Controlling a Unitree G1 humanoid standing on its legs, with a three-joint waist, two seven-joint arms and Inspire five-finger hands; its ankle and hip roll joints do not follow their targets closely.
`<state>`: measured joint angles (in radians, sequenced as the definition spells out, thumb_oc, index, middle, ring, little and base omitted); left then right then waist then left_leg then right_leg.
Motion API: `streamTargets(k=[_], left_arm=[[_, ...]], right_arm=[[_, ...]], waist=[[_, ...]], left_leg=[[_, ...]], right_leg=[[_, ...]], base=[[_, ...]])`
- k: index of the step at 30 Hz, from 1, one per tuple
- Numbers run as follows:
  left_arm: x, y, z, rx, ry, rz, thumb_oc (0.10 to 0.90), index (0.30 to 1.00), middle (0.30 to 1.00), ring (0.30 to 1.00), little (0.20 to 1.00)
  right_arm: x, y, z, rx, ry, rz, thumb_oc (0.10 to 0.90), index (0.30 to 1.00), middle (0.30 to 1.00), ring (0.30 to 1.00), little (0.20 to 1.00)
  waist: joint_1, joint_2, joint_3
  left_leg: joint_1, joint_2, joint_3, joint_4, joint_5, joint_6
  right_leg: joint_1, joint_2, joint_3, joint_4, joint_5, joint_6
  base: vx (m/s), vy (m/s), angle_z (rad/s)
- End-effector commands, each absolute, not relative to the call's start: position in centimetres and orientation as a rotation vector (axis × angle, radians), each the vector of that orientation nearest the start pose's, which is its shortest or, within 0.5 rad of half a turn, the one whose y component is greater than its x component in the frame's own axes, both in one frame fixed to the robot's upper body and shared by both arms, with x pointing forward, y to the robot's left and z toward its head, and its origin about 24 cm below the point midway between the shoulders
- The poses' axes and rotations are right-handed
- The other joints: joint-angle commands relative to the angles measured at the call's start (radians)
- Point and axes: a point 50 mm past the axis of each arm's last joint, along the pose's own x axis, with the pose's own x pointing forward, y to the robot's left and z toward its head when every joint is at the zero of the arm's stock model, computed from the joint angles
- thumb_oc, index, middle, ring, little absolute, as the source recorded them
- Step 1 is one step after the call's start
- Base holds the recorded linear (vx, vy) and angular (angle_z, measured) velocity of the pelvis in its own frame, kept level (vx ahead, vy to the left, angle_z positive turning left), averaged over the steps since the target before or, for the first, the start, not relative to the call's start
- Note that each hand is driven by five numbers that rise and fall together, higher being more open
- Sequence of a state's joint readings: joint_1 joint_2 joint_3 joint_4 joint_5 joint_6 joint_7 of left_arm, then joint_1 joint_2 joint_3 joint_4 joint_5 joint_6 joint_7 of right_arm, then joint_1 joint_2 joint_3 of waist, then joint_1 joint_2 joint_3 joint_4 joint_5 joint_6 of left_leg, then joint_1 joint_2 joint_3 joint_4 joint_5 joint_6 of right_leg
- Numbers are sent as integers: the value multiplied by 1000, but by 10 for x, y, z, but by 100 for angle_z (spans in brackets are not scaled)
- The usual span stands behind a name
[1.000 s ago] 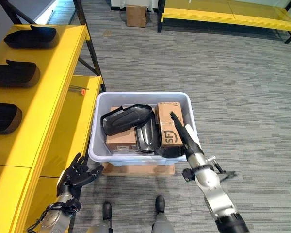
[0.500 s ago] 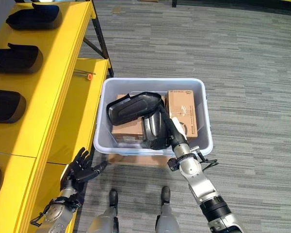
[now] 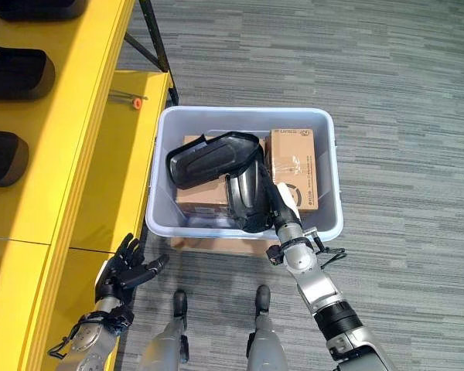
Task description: Move parts from the plastic box to the shelf.
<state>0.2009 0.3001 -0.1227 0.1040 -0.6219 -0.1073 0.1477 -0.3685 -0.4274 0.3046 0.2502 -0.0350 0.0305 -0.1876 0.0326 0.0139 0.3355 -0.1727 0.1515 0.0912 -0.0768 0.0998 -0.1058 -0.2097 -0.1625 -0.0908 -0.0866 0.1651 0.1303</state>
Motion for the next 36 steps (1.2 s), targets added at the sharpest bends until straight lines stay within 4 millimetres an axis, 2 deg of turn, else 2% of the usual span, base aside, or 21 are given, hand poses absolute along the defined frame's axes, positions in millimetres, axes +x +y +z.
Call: streamTargets(k=[1,12,28,33,36], left_arm=[[215,213,27,-256,40,124,900,1000,1000,1000,1000],[217,213,32,-268,14,117,900,1000,1000,1000,1000],[219,216,38,-270,-16,111,900,1000,1000,1000,1000],[222,218,43,-273,-42,117,900,1000,1000,1000,1000],[222,218,41,-290,-40,132,900,1000,1000,1000,1000]], right_arm=[[336,-151,136,-558,-341,37,900,1000,1000,1000,1000],[354,-165,144,-759,-324,1,900,1000,1000,1000,1000],[374,-193,170,-1037,-304,-43,900,1000,1000,1000,1000],[382,-203,190,-1154,-312,-72,900,1000,1000,1000,1000],[387,-206,189,-1172,-281,-79,900,1000,1000,1000,1000]], waist=[[9,-30,-25],[16,-22,11],[21,-19,62],[27,-23,81],[32,-24,101]], left_leg=[[-48,25,-8,34,4,18],[-69,22,-8,24,17,15],[-102,20,-8,22,29,15],[-120,21,-9,18,36,12],[-138,22,-11,14,43,11]], right_leg=[[77,-90,-30,28,-124,60],[41,-93,-26,33,-115,60],[-9,-94,-20,60,-111,58],[-31,-92,-18,63,-109,57],[-46,-90,-23,66,-107,57]], base=[[0,0,0],[-6,1,0],[-4,2,0],[-30,2,0],[-37,-9,5]])
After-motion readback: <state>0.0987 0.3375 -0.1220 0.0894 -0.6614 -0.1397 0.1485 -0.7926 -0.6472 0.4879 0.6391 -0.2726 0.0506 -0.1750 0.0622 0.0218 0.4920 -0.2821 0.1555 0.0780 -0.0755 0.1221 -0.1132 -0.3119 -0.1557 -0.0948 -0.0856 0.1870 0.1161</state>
